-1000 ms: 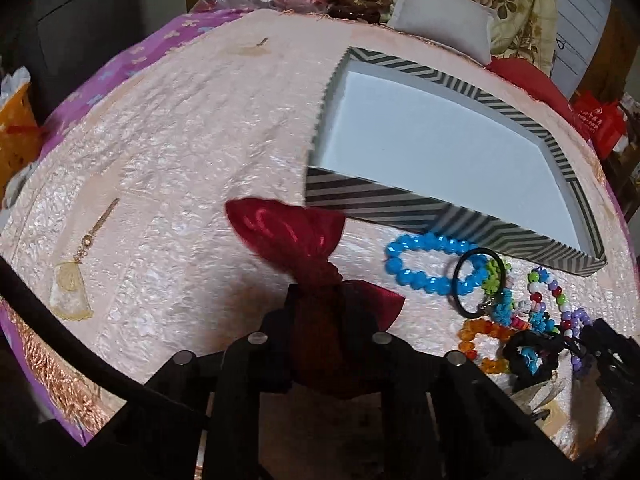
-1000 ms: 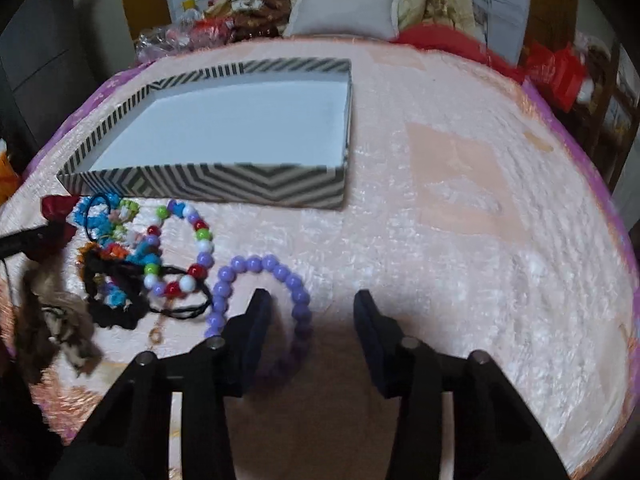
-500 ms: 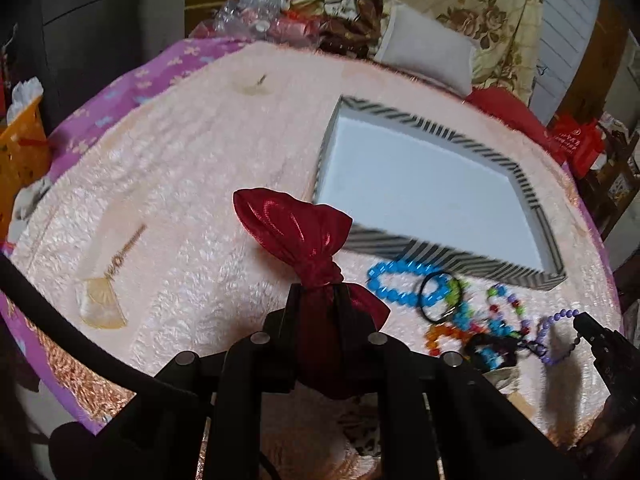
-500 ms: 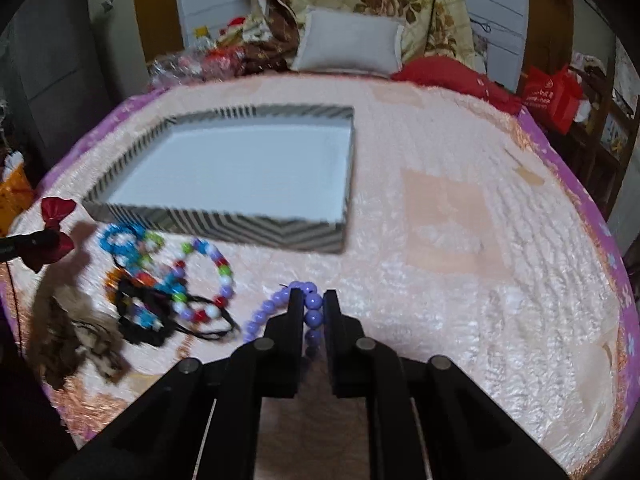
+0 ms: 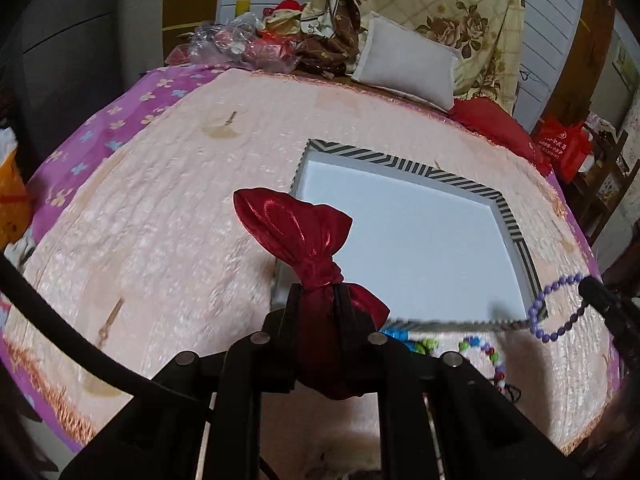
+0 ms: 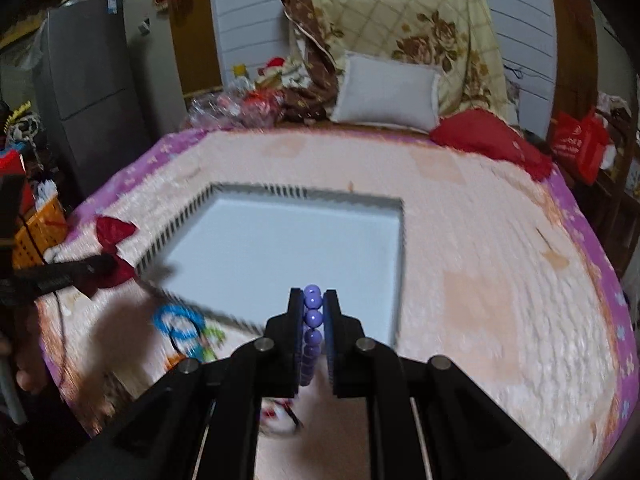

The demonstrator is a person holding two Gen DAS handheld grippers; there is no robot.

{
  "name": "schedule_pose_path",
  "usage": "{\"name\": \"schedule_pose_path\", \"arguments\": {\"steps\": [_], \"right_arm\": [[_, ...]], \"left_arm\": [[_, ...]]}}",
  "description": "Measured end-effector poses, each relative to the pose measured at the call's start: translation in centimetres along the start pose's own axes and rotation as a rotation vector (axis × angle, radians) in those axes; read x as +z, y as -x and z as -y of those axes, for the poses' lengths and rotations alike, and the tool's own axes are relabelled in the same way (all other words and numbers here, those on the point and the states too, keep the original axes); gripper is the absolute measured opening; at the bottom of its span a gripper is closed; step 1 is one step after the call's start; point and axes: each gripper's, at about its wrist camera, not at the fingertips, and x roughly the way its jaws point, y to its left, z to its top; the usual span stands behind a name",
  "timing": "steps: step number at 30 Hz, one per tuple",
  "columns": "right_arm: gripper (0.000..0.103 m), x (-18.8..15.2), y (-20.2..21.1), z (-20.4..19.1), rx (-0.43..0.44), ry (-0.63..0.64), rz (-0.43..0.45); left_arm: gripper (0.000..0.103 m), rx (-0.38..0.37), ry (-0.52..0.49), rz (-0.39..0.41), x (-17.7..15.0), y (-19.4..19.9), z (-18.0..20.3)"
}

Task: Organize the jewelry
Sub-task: 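Carry the red bow and purple bracelet over the chevron box with both grippers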

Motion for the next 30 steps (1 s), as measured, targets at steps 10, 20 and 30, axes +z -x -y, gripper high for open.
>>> {"name": "schedule_pose_path", "arguments": {"steps": [10, 20, 30], "right_arm": [[0.009, 2.0, -8.2, -4.0, 0.156, -0.049, -0.117], [0.009, -1.2, -16.0, -2.1, 0.123, -0.129, -0.298], [0.028, -1.0, -15.4, -3.7, 0.097, -0.052, -0.292]], "left_arm": [[0.004, -0.026, -0.026, -0.067, 1.7, -4.7, 1.8], [0.004, 0.007, -0.021, -0.146, 0.8, -8.5, 0.7], [0.009, 0.047, -0.029, -0.13, 0.6, -9.0, 0.6]]}}
